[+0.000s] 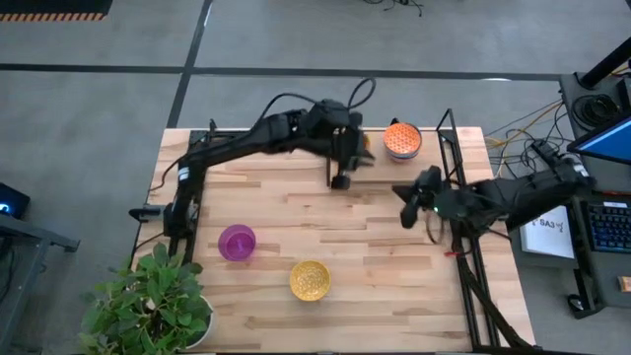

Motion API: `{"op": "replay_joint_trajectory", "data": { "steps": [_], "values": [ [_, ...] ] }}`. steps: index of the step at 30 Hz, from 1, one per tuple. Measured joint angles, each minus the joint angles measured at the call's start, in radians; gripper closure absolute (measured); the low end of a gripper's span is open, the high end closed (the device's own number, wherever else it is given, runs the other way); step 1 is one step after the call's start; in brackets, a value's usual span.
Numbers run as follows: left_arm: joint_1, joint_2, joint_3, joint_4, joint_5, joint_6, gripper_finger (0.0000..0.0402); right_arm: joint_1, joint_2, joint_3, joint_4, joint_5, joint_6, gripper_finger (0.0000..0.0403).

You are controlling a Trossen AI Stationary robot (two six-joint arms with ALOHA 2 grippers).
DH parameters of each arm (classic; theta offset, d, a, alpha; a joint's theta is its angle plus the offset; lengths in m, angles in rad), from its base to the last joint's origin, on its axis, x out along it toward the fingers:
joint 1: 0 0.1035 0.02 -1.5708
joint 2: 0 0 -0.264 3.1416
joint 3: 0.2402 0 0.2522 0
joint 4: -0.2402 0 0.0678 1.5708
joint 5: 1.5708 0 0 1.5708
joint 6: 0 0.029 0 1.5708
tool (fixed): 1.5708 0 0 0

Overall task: Place and stack bowls onto a shelf
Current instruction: Stack the orange patterned bowl on top of the blue patterned bowl on the shelf

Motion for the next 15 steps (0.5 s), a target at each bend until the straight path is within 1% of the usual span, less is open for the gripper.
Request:
{"op": "replay_joint_trajectory", "data": {
  "steps": [5, 10, 13, 15],
  "values": [
    [-0.074, -0.053, 0.0, -0.037, 0.009, -0.012, 0.0362, -0.288, 0.054, 0.033, 0.002, -0.183, -0.001, 0.0394],
    [-0.109, -0.111, 0.0, -0.075, 0.001, -0.047, 0.0363, -0.594, 0.144, 0.053, 0.008, -0.446, -0.125, 0.0394],
    [-0.122, -0.142, 0.0, -0.103, 0.001, -0.082, 0.0363, -0.737, 0.21, 0.054, 0.032, -0.588, -0.198, 0.0394],
    [-0.131, -0.156, 0.0, -0.115, 0.001, -0.101, 0.0363, -0.806, 0.251, 0.054, 0.054, -0.664, -0.232, 0.0394]
  ]
}}
